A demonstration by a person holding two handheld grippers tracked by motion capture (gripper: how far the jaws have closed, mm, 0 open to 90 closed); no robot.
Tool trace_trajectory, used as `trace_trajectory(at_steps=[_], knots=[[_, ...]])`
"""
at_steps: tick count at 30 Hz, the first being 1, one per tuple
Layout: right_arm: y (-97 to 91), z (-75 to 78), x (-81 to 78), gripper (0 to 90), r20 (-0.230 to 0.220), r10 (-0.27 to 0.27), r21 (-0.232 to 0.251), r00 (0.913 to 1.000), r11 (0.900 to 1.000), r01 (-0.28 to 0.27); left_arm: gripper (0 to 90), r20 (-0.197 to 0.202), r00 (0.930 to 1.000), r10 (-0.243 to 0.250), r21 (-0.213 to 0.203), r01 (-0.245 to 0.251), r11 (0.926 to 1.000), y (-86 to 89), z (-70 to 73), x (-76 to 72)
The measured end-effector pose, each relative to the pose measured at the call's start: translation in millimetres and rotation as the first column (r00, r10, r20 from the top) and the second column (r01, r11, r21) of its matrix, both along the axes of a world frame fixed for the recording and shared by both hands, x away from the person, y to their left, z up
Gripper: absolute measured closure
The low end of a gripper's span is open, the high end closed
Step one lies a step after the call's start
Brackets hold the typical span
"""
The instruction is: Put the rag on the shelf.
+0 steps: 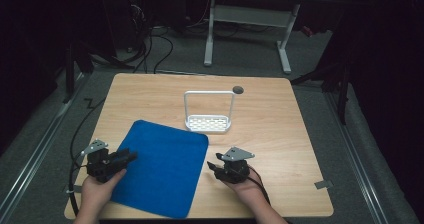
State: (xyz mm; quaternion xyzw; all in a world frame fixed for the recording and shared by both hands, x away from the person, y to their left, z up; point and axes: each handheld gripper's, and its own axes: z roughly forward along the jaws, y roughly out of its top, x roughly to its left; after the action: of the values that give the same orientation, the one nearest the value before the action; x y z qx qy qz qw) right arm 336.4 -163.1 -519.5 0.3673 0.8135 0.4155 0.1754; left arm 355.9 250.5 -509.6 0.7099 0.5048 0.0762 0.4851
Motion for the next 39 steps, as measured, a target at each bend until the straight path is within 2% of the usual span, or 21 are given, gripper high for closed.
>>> trace_trajectory(at_steps=[1,3,4,5,11,18,21,22,24,25,26,27,28,29,31,32,33,34,38,39], knots=[[0.0,0.1,-0.3,52.4,0.001,-0.003,-0.001,1.0000,1.0000,0.003,53.3,0.008,1.0000,-0.005,0.006,0.005,1.0000,-1.5,-0.5,0.7],[1.3,0.2,-1.8,52.4,0.010,0.004,-0.006,0.9999,1.0000,-0.004,53.2,0.019,0.9998,-0.012,0.047,0.011,0.9988,-4.2,-0.9,2.6],[1.3,0.2,-1.8,52.4,0.010,0.004,-0.006,0.9999,1.0000,-0.004,53.2,0.019,0.9998,-0.012,0.047,0.011,0.9988,-4.2,-0.9,2.6],[2.9,-0.2,-2.9,52.4,0.018,0.014,-0.018,0.9997,0.9998,-0.013,54.3,0.023,0.9995,-0.021,0.074,0.019,0.9971,-4.9,-2.5,4.1],[5.5,-1.0,-2.3,52.5,0.014,0.026,-0.009,0.9996,0.9996,-0.026,54.9,0.030,0.9995,-0.010,0.085,0.007,0.9963,-2.4,-3.0,2.4],[10.4,-0.4,-2.9,54.1,0.017,0.045,-0.001,0.9988,0.9990,-0.045,54.6,0.025,0.9997,0.005,0.076,-0.007,0.9971,2.3,-4.2,0.0],[19.8,1.7,-0.4,57.5,0.009,0.079,0.012,0.9968,0.9968,-0.079,57.3,0.019,0.9998,0.001,0.123,-0.004,0.9924,3.9,-4.9,-6.0],[19.8,1.7,-0.4,57.5,0.009,0.079,0.012,0.9968,0.9968,-0.079,58.8,0.019,0.9998,0.001,0.123,-0.004,0.9924,3.9,-4.9,-6.0],[32.7,3.3,2.0,64.1,0.023,0.113,0.014,0.9934,0.9935,-0.113,61.8,0.012,0.9999,0.000,0.172,-0.003,0.9852,4.5,-5.8,-12.9],[37.3,3.1,3.3,68.1,0.025,0.127,0.015,0.9916,0.9917,-0.127,65.0,0.012,0.9999,0.000,0.172,-0.003,0.9852,4.5,-5.8,-12.9],[37.3,3.1,3.3,68.1,0.025,0.127,0.015,0.9916,0.9917,-0.127,65.0,0.007,1.0000,0.005,0.194,-0.006,0.9810,4.9,-6.2,-14.9],[47.2,1.9,6.7,75.9,0.019,0.155,0.001,0.9878,0.9879,-0.155,72.0,-0.005,0.9999,0.013,0.234,-0.011,0.9721,7.1,-7.6,-18.7],[47.2,1.9,6.7,75.9,0.019,0.155,0.001,0.9878,0.9879,-0.155,75.5,-0.005,0.9999,0.013,0.234,-0.011,0.9721,7.1,-7.6,-18.7],[55.7,0.3,10.5,82.6,0.008,0.175,-0.004,0.9845,0.9845,-0.175,78.7,-0.020,0.9994,0.028,0.258,-0.021,0.9658,10.3,-10.3,-21.9],[61.2,-1.5,13.6,86.8,-0.012,0.195,-0.002,0.9808,0.9808,-0.195,82.8,-0.036,0.9987,0.036,0.276,-0.025,0.9609,13.1,-13.7,-24.1],[61.2,-1.5,13.6,86.8,-0.012,0.195,-0.002,0.9808,0.9808,-0.195,84.2,-0.036,0.9987,0.036,0.276,-0.025,0.9609,13.1,-13.7,-24.1],[65.5,-3.8,15.2,89.3,-0.027,0.205,-0.016,0.9783,0.9784,-0.206,85.1,-0.045,0.9985,0.030,0.313,-0.015,0.9497,12.9,-17.3,-25.7],[67.0,-4.7,15.7,90.0,-0.032,0.211,-0.022,0.9770,0.9772,-0.211,85.6,-0.034,0.9991,0.027,0.319,-0.015,0.9476,12.8,-17.9,-26.8],[69.7,-6.0,16.6,90.0,-0.050,0.216,-0.036,0.9751,0.9752,-0.218,85.6,-0.031,0.9991,0.028,0.329,-0.016,0.9444,11.6,-17.6,-27.0],[71.0,-8.7,16.7,90.0,-0.066,0.220,-0.065,0.9732,0.9723,-0.224,85.5,-0.026,0.9993,0.027,0.331,-0.016,0.9434,11.0,-17.9,-27.3]])
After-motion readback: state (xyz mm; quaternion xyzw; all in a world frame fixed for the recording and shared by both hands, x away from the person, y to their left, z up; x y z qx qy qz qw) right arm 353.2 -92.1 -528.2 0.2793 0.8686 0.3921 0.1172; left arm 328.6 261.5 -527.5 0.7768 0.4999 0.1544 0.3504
